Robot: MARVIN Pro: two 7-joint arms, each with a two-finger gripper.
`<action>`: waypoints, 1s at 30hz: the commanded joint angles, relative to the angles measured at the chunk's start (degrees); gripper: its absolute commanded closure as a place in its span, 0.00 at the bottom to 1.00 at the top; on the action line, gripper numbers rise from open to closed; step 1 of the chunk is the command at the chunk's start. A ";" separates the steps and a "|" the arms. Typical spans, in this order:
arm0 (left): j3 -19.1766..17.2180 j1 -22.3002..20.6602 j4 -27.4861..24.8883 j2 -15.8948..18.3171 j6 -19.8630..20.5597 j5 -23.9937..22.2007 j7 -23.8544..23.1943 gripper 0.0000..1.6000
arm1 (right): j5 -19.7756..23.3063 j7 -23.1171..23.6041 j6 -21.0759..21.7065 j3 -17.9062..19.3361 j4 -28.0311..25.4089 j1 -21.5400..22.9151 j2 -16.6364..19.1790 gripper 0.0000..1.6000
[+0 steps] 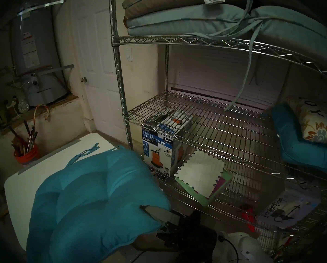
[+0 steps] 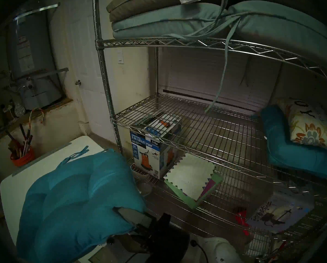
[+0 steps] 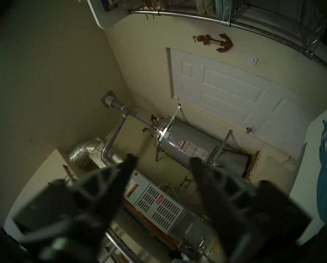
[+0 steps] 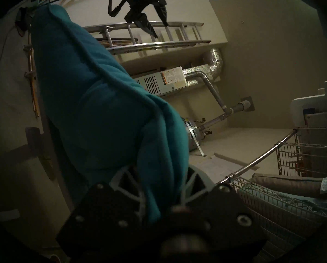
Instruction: Take cushion off the shelf
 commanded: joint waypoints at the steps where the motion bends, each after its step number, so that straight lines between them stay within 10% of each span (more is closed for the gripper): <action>1: 0.10 0.57 -0.79 0.03 -1.06 -0.64 0.13 0.00 | 0.18 -2.48 0.94 -3.76 -0.22 4.65 1.65 1.00; 30: 1.24 0.57 -0.75 0.03 -2.60 -0.76 0.65 0.00 | -1.41 -3.98 6.67 -15.51 8.33 19.50 5.27 1.00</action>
